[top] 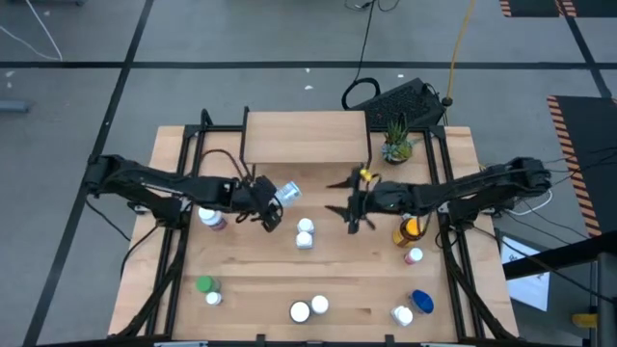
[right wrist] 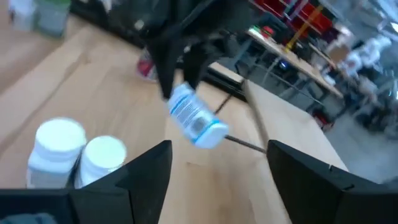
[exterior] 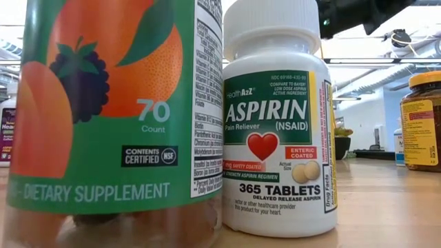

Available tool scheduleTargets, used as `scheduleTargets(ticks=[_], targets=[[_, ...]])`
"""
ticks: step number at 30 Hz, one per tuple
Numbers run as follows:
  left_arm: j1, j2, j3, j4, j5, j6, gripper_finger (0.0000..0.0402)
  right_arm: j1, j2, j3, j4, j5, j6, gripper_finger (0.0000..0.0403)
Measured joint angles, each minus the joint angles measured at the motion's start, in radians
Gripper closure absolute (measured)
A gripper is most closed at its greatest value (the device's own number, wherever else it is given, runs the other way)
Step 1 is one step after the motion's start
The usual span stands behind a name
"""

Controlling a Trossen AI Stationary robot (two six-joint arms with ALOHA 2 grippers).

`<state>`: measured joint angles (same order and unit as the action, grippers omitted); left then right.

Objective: Pick and place medicine bottles onto shelf by color
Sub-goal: Put the white pill bottle on the shelf

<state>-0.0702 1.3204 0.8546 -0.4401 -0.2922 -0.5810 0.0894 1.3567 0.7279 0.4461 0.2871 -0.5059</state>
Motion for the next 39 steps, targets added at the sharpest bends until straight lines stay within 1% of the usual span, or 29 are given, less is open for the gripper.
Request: scheduleTargets(ticks=[1, 3, 5, 7, 9, 11, 13, 15, 18, 20, 23, 25, 29, 32, 34, 37, 39], targets=[[-0.003, -0.016, 0.000, -0.001, 0.015, 0.001, 0.0228, 0.008, 0.035, 0.005, 0.043, 0.004, -0.032, 0.0133], [-0.009, -0.036, -0.001, 0.014, 0.048, 0.010, 0.0228, 0.029, 0.083, 0.026, 0.067, 0.056, -0.096, 0.0121], [-0.015, -0.043, 0.000, 0.036, 0.072, 0.023, 0.0228, 0.048, 0.131, 0.071, 0.056, 0.110, -0.142, 0.0109], [-0.026, -0.043, -0.001, 0.046, 0.082, 0.026, 0.0227, 0.068, 0.170, 0.124, -0.011, 0.129, -0.151, 0.0100], [-0.034, -0.036, 0.000, 0.080, 0.095, 0.041, 0.0227, 0.086, 0.217, 0.192, -0.080, 0.128, -0.145, 0.0095], [-0.048, -0.035, -0.002, 0.090, 0.133, 0.076, 0.0227, 0.100, 0.259, 0.241, -0.121, 0.133, -0.156, 0.0094], [-0.060, -0.029, 0.000, 0.137, 0.163, 0.101, 0.0227, 0.106, 0.299, 0.265, -0.110, 0.161, -0.191, 0.0094], [-0.073, -0.028, 0.000, 0.137, 0.172, 0.112, 0.0227, 0.108, 0.328, 0.272, -0.071, 0.187, -0.239, 0.0094], [-0.085, -0.028, 0.000, 0.148, 0.193, 0.136, 0.0227, 0.109, 0.351, 0.272, -0.031, 0.179, -0.281, 0.0094], [-0.092, -0.028, 0.000, 0.151, 0.197, 0.156, 0.0227, 0.109, 0.361, 0.273, -0.026, 0.147, -0.280, 0.0096], [-0.098, -0.028, 0.000, 0.155, 0.200, 0.182, 0.0227, 0.109, 0.367, 0.273, -0.023, 0.068, -0.246, 0.0111], [-0.098, -0.028, 0.000, 0.155, 0.203, 0.188, 0.0227, 0.109, 0.367, 0.273, -0.008, 0.042, -0.224, 0.0128], [-0.096, -0.028, 0.000, 0.161, 0.202, 0.191, 0.0226, 0.108, 0.351, 0.273, -0.009, 0.024, -0.196, 0.0182], [-0.096, -0.029, 0.000, 0.182, 0.198, 0.188, 0.0226, 0.101, 0.332, 0.271, -0.056, 0.014, -0.166, 0.0229], [-0.096, -0.038, 0.000, 0.198, 0.198, 0.200, 0.0224, 0.090, 0.312, 0.271, -0.086, -0.030, -0.129, 0.0252], [-0.096, -0.046, 0.000, 0.252, 0.180, 0.267, 0.0211, 0.064, 0.257, 0.248, -0.098, -0.119, -0.068, 0.0254], [-0.097, -0.061, -0.001, 0.295, 0.143, 0.326, 0.0196, 0.036, 0.207, 0.201, -0.039, -0.190, -0.037, 0.0255]])
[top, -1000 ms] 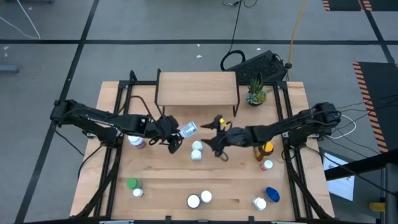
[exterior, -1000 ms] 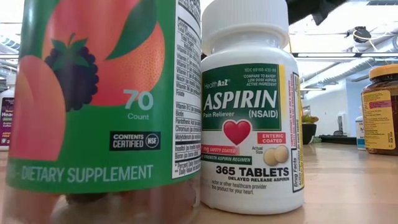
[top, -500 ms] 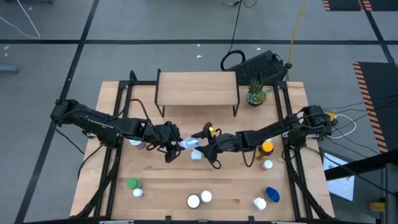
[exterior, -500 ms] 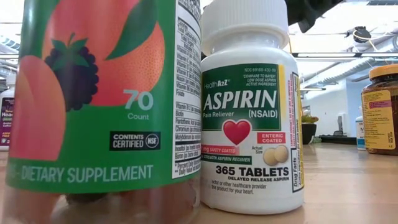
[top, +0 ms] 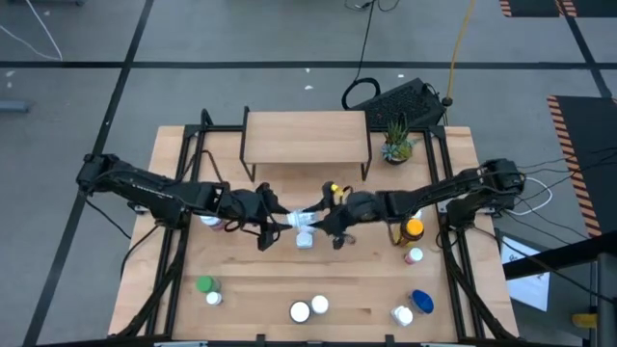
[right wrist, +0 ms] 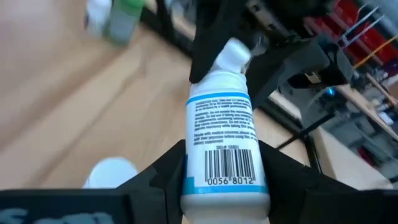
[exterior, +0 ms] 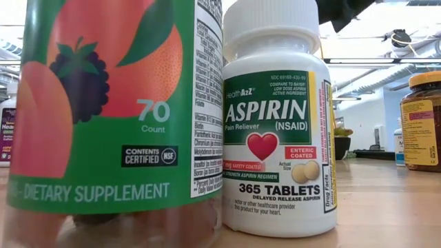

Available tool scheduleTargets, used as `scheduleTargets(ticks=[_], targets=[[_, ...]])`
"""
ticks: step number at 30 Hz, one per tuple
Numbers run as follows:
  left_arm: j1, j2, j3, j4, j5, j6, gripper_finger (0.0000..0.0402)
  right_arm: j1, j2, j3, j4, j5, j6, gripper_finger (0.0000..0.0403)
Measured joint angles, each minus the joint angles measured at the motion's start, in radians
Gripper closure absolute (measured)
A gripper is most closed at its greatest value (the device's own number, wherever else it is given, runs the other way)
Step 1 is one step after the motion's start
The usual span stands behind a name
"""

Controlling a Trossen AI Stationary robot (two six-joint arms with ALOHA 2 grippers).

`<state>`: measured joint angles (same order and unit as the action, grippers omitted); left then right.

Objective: Pick and place medicine bottles onto shelf by color
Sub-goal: Put the white pill bottle on the shelf

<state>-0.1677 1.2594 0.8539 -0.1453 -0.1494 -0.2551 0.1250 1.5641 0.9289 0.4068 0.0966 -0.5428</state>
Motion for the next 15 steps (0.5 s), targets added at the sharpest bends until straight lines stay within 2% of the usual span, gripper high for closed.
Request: scheduleTargets(ticks=[4, 7, 12, 15], targets=[[0.002, -0.031, -0.001, 0.106, -0.039, 0.184, 0.0165, -0.079, -0.116, -0.146, 0.206, -0.148, 0.106, 0.0247], [0.002, -0.031, 0.000, 0.262, -0.062, 0.349, 0.0143, -0.138, -0.184, -0.268, 0.405, -0.238, 0.202, 0.0248], [0.015, 0.025, 0.000, 0.526, -0.125, 0.566, 0.0113, -0.185, -0.244, -0.414, 0.729, -0.283, 0.306, 0.0247], [0.040, 0.089, 0.000, 0.699, -0.093, 0.632, 0.0103, -0.190, -0.260, -0.461, 0.807, -0.292, 0.346, 0.0240]])
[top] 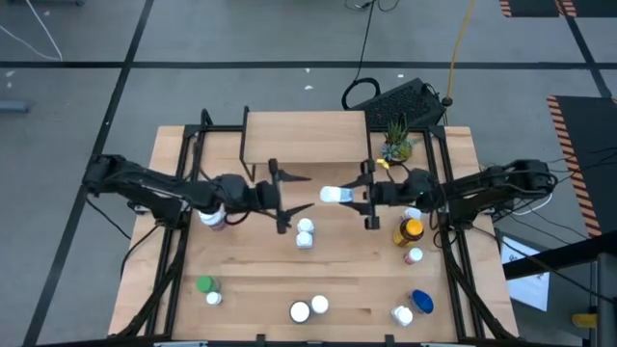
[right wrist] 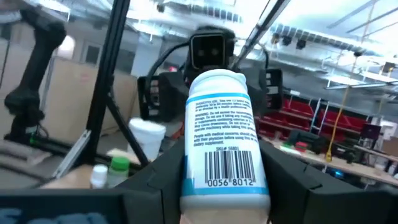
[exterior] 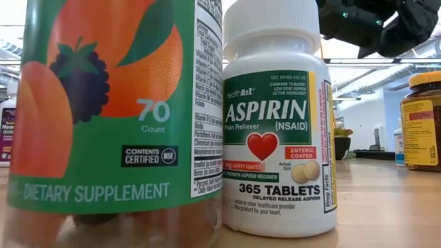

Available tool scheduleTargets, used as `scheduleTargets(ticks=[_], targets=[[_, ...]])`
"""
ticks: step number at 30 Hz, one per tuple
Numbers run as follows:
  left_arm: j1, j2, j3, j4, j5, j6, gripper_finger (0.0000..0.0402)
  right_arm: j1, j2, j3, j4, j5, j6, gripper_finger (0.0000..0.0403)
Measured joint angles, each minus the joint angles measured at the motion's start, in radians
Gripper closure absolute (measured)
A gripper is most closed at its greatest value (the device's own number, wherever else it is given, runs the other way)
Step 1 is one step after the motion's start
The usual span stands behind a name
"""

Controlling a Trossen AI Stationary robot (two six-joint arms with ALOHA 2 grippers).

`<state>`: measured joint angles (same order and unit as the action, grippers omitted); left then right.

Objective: Pick and place medicine bottles onto shelf by color
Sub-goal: Put the white pill bottle on the shelf

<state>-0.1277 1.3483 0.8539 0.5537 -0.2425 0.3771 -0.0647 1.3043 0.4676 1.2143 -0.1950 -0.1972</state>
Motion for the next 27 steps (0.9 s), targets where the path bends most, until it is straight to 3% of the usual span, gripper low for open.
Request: scheduleTargets(ticks=[4, 8, 18, 27], targets=[[0.030, 0.087, 0.000, 0.188, 0.146, 0.061, 0.0102, 0.000, -0.016, -0.018, 0.009, 0.004, 0.002, 0.0241], [0.058, 0.156, 0.003, 0.306, 0.214, 0.067, 0.0101, 0.001, -0.016, -0.018, 0.015, -0.012, 0.006, 0.0241], [0.091, 0.267, 0.106, 0.312, 0.343, 0.004, 0.0124, 0.001, -0.016, -0.018, 0.053, -0.050, 0.006, 0.0239], [0.092, 0.262, 0.149, 0.224, 0.370, -0.040, 0.0202, 0.002, -0.015, -0.017, 0.048, -0.076, 0.026, 0.0239]])
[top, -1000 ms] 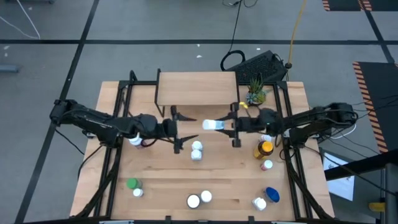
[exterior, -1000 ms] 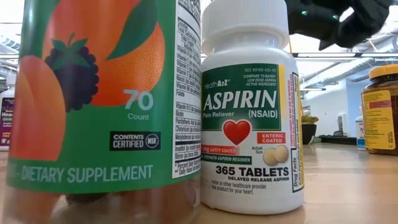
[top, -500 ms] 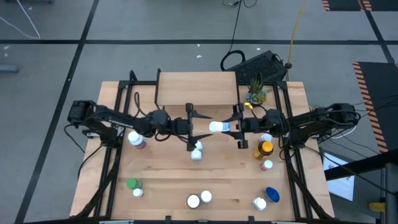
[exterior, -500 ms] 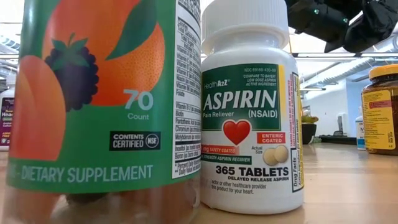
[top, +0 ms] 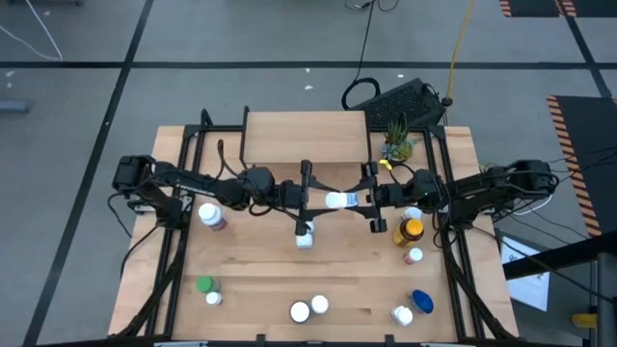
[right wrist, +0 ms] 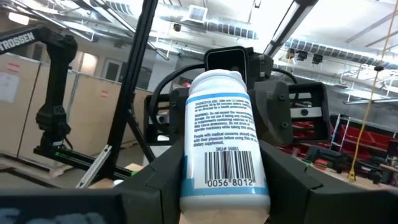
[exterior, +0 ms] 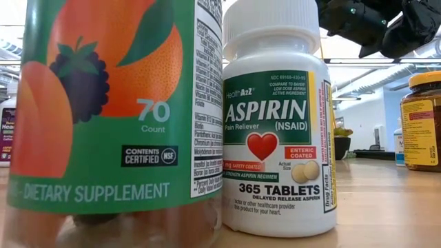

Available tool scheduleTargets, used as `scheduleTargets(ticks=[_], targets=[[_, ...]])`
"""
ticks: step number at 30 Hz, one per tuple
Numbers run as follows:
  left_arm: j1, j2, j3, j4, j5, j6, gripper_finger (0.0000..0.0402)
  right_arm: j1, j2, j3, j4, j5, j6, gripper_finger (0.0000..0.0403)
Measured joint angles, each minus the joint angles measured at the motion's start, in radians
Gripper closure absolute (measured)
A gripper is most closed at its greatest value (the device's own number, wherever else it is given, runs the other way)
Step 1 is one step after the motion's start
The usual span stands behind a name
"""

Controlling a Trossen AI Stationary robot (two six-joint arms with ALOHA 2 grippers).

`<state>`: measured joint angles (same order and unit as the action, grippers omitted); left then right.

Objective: Pick and place medicine bottles onto shelf by color
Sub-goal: Put the white pill bottle on the shelf

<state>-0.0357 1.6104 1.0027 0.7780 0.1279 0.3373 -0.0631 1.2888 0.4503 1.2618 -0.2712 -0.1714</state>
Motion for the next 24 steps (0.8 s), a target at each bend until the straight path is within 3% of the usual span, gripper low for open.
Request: scheduleTargets(ticks=[3, 6, 10, 13, 15, 20, 24], targets=[[0.003, -0.002, 0.001, -0.020, -0.017, -0.010, 0.0229, 0.000, 0.000, -0.001, 0.000, 0.009, 0.011, 0.0236], [0.014, -0.012, 0.002, -0.062, -0.045, -0.034, 0.0232, -0.002, -0.009, -0.001, -0.034, 0.054, 0.004, 0.0222], [0.048, -0.076, 0.007, -0.252, -0.139, -0.045, 0.0231, -0.002, -0.076, 0.000, -0.209, 0.306, -0.123, 0.0180], [0.090, -0.147, 0.051, -0.499, -0.182, -0.047, 0.0225, -0.001, -0.141, 0.000, -0.354, 0.526, -0.219, 0.0146], [0.133, -0.192, 0.103, -0.704, -0.195, -0.031, 0.0226, -0.002, -0.184, -0.001, -0.413, 0.615, -0.234, 0.0128], [0.309, -0.203, 0.267, -1.122, -0.245, 0.055, 0.0233, -0.003, -0.264, 0.001, -0.448, 0.630, -0.182, 0.0111], [0.492, -0.195, 0.323, -1.202, -0.154, 0.097, 0.0225, -0.001, -0.302, 0.001, -0.475, 0.609, -0.165, 0.0114]])
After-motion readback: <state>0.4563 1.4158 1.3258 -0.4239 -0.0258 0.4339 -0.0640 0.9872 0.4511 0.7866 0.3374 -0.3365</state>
